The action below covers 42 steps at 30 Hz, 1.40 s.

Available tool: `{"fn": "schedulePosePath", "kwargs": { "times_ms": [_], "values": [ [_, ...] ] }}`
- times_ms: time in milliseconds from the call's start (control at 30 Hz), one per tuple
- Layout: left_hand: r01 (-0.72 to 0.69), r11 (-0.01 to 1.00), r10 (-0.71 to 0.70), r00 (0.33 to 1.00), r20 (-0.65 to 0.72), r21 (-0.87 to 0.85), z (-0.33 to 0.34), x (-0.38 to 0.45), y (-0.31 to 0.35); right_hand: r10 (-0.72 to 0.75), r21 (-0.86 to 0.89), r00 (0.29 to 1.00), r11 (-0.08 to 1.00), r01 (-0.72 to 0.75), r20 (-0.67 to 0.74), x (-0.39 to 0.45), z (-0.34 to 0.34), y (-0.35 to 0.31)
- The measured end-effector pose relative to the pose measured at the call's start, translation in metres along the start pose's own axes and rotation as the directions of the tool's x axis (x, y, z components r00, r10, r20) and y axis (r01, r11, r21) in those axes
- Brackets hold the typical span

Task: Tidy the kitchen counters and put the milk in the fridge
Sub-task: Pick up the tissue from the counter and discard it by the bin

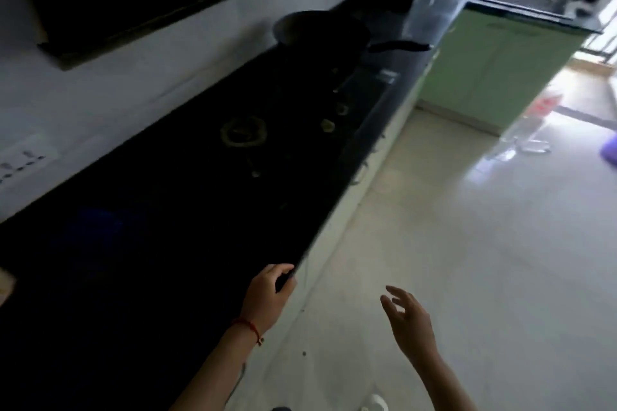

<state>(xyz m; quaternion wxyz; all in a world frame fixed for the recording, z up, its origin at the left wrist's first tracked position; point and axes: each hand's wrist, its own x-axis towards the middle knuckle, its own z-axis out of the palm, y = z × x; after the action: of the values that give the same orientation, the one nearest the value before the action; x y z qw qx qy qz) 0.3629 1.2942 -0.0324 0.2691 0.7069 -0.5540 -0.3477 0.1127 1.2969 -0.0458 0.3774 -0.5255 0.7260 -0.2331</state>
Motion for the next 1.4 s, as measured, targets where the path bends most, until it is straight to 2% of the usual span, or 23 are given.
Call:
{"fn": "schedulePosePath", "kwargs": {
  "times_ms": [167, 367, 500, 733, 900, 1100, 1400],
  "values": [
    [0.040, 0.999, -0.035, 0.974, 0.226, -0.016, 0.100, 0.030, 0.071, 0.170, 0.062, 0.981, 0.984, -0.165, -0.090, 0.018, -0.088, 0.087],
    [0.192, 0.981, -0.175, 0.914, 0.365, -0.011, 0.200, 0.043, 0.125, 0.368, 0.091, 0.924, 0.928, -0.360, -0.101, 0.036, -0.167, 0.174],
    [0.231, 0.973, -0.223, 0.895, 0.386, 0.027, 0.234, 0.071, 0.144, 0.452, 0.134, 0.888, 0.888, -0.440, -0.085, 0.062, -0.198, 0.202],
    [0.281, 0.958, -0.283, 0.898, 0.336, 0.055, 0.264, 0.166, 0.157, 0.446, 0.161, 0.893, 0.887, -0.433, -0.055, 0.179, -0.231, 0.197],
    [0.354, 0.934, -0.348, 0.882, 0.317, 0.039, 0.290, 0.263, 0.178, 0.415, 0.154, 0.908, 0.902, -0.403, -0.056, 0.299, -0.268, 0.174],
    [0.301, 0.954, -0.289, 0.897, 0.334, 0.016, 0.320, 0.393, 0.262, 0.411, 0.138, 0.909, 0.906, -0.399, -0.068, 0.410, -0.318, 0.153],
    [0.209, 0.976, -0.179, 0.928, 0.326, -0.061, 0.385, 0.549, 0.383, 0.491, 0.160, 0.871, 0.863, -0.479, -0.038, 0.557, -0.375, 0.171]
  ]
}}
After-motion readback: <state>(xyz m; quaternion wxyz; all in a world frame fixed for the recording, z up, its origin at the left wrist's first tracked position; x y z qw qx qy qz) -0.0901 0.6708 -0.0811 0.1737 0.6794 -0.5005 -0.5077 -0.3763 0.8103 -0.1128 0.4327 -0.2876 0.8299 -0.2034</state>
